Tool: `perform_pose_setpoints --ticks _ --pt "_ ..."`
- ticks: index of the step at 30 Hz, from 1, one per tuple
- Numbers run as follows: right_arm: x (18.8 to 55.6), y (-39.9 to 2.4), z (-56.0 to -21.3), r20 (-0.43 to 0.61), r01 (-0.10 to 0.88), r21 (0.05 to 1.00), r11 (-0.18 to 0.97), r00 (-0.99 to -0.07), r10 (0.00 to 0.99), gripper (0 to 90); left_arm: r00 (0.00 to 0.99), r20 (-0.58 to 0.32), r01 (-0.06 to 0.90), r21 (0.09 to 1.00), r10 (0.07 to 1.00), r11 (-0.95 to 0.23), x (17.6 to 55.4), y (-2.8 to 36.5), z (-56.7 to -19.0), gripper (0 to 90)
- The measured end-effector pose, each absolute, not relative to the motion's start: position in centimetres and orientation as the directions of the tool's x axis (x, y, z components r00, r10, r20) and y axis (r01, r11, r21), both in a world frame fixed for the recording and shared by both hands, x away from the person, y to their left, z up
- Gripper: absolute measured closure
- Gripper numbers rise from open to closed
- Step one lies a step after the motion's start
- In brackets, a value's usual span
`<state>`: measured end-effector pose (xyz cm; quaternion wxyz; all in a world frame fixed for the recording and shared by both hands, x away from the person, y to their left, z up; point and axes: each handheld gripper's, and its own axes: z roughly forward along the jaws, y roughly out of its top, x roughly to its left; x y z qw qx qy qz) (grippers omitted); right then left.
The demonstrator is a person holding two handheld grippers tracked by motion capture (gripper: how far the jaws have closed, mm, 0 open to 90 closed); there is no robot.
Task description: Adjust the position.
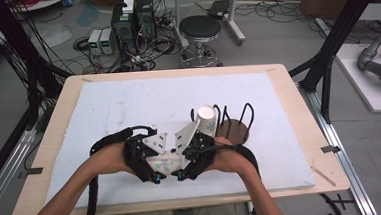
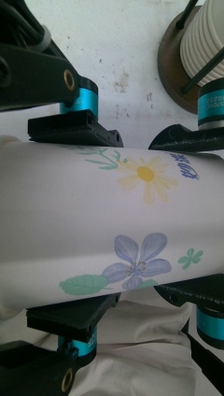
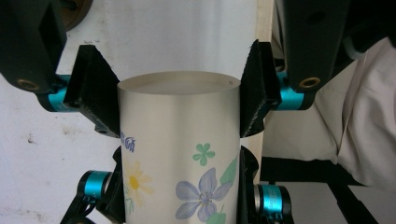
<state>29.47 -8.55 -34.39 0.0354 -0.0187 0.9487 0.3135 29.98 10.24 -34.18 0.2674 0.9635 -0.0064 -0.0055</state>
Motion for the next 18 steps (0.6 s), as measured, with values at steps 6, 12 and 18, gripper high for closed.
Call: perform_pose_setpoints --ticks 6,12,18 --pt "29.54 -8.72 -34.35 -0.076 -0.051 0.610 0.791 -0.997 -0.006 37.5 1.000 -0.013 -0.004 0.527 -0.013 -0.850 29.98 10.43 -34.11 31.8" --pt "29.51 -8.74 -34.42 -0.070 -0.052 0.608 0.792 -0.997 -0.011 37.5 0.999 -0.042 0.020 0.566 -0.005 -0.824 30.07 10.59 -34.37 21.5" --pt "29.57 -8.95 -34.64 -0.067 -0.046 0.609 0.792 -0.998 -0.006 37.4 0.998 -0.066 0.022 0.585 -0.021 -0.811 30.23 10.87 -34.40 9.9"
